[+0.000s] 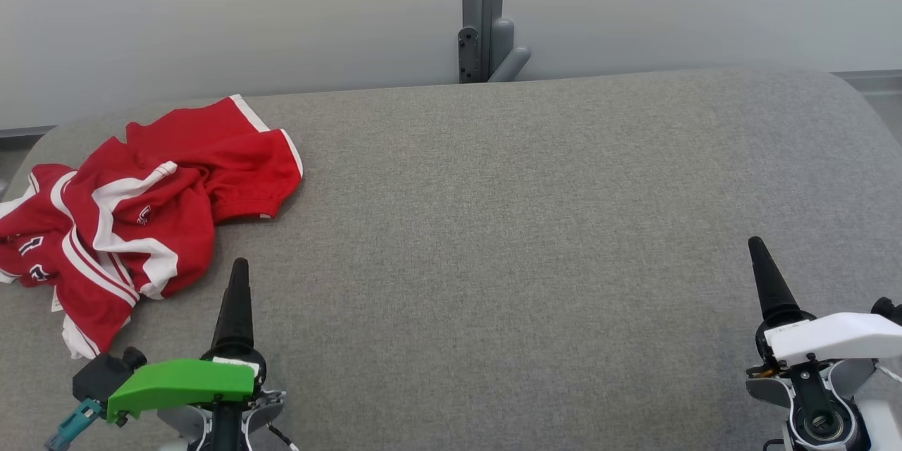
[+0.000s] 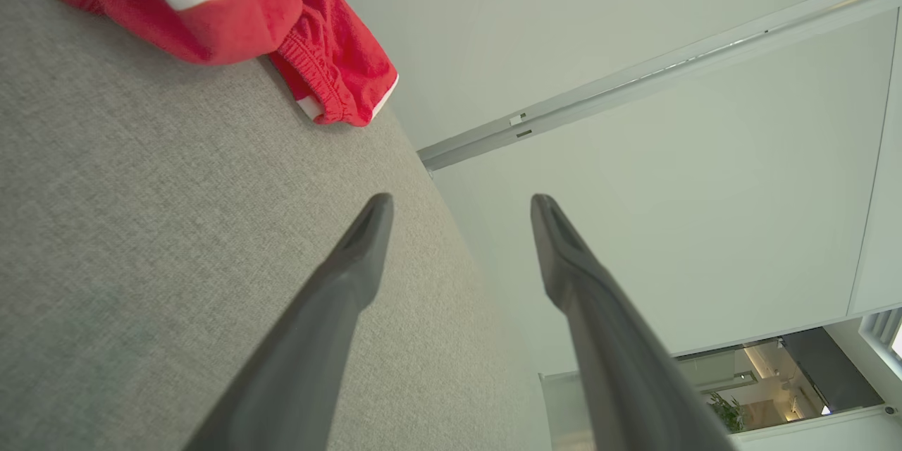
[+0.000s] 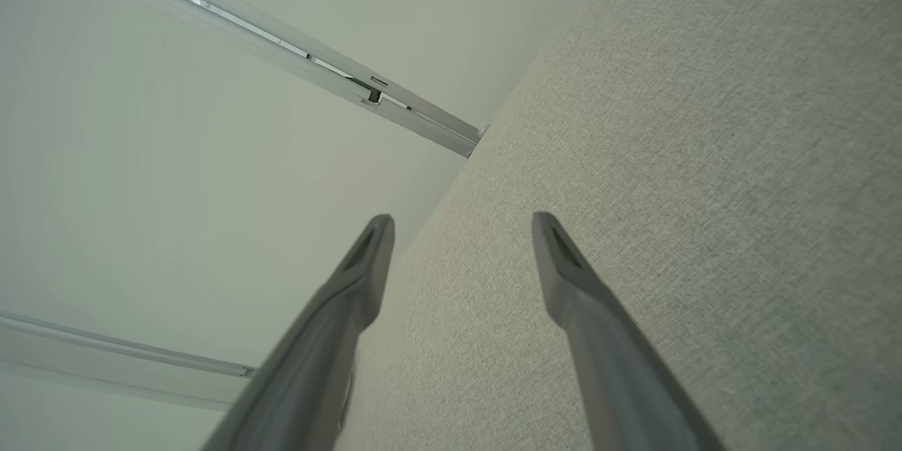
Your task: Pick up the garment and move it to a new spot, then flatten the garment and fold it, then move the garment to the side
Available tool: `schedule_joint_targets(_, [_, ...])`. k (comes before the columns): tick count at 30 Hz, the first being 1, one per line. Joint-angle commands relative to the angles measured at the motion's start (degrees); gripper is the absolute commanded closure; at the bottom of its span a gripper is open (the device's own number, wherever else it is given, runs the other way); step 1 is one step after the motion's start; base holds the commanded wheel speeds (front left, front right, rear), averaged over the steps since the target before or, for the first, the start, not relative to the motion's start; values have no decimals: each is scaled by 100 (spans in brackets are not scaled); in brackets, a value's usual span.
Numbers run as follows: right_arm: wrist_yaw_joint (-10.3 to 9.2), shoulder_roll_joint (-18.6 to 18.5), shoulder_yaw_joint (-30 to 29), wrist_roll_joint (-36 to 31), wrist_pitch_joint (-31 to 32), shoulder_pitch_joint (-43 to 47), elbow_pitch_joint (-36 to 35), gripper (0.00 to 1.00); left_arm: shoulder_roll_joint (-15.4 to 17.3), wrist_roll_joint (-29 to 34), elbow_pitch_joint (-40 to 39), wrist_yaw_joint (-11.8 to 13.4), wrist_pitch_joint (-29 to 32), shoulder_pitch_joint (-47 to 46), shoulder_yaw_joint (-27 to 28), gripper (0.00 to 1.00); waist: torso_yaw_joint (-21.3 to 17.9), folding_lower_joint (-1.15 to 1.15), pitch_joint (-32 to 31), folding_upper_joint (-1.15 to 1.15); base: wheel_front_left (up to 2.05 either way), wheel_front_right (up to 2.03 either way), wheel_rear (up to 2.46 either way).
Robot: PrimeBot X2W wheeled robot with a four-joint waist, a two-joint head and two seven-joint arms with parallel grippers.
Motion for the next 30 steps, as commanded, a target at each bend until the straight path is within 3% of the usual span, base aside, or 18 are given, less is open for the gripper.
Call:
schedule_joint_targets(1, [2,-81,57,-275,-74,-27,-146,0,74,217,-123,-7,-41,-31,24,0,2,0,-3,5,0,0,0])
schedule_joint_targets(13, [3,-149,412,-1784,-417,113,-266,0,258,1742,-169,2,-203,178,-54,0,25,0,-26,6,0,0,0])
schedule_joint_targets(30, [3,-205,771,-3170,-839,407,-423,0,304,3261,-363,10,-401,585,-49,0,38,0,-77,9,0,0,0])
